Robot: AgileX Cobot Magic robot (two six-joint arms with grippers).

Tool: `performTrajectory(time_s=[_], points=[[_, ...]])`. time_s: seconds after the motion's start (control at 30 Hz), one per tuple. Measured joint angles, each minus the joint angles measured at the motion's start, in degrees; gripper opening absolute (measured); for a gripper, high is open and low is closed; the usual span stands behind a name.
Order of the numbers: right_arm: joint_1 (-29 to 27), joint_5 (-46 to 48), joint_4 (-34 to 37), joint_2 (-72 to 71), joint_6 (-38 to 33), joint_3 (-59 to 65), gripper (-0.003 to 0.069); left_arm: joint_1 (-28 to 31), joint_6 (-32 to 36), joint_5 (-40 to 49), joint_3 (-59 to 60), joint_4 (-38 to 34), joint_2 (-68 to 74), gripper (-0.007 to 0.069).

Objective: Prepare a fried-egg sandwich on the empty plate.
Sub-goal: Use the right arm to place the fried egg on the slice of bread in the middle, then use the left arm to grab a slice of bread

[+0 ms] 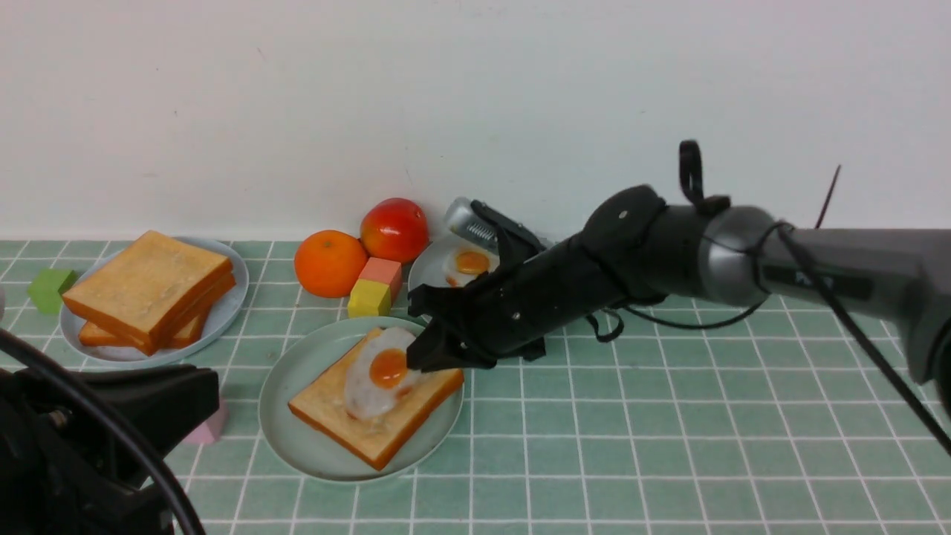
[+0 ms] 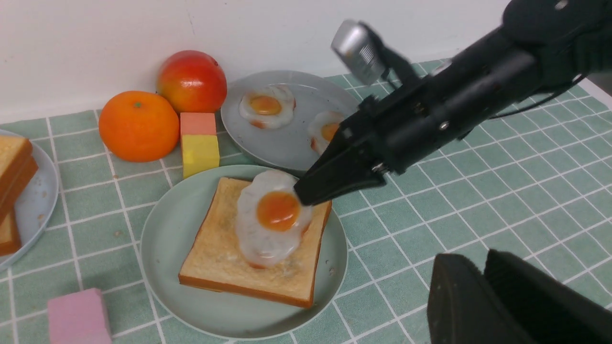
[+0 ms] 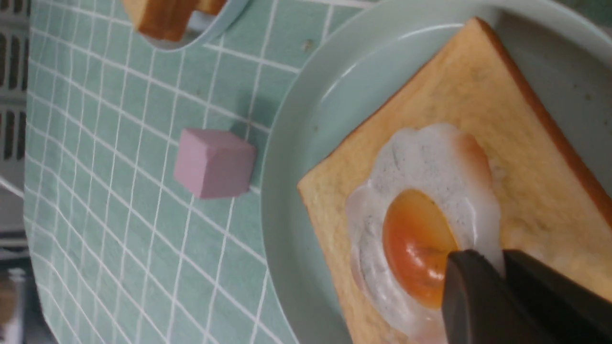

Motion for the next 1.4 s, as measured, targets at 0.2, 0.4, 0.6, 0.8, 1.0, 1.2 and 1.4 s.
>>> performTrajectory(time_s=[0.2,0.4,0.6,0.8,1.0,1.2,1.4], points=[[0.0,-1.8,4.9,2.5,0.0,-0.1,0.0099,0.0,0.0,0.0,0.0,-0.5,0.0,0.0095],[-0.2,1.3,5.2,2.4,0.0,-0.1,0.0314,0.0,0.0,0.1,0.0,-0.9,0.0,0.0102],[-2.4,4.2,-2.2,-4.6,1.6,-0.1,0.0388,0.0,0.0,0.1,0.0,-0.9,0.0,0.0102],[-4.1,12.8,-21.3,-17.6,7.0,-0.1,0.0246,0.0,-0.6,2.4,-0.2,-2.1,1.3,0.0102],[-3.4,24.1,-45.2,-35.2,16.8,0.6,0.0045,0.0,-1.7,12.3,-7.8,-2.5,12.7,0.0085],[-3.3,24.4,-56.2,-53.9,24.6,10.9,-0.0005,4.3,1.7,20.1,-19.8,-1.8,28.6,-0.0013],[-2.9,22.0,-57.1,-67.1,25.2,22.0,-0.0003,22.1,13.4,21.8,-28.2,-3.4,40.1,-0.0013]])
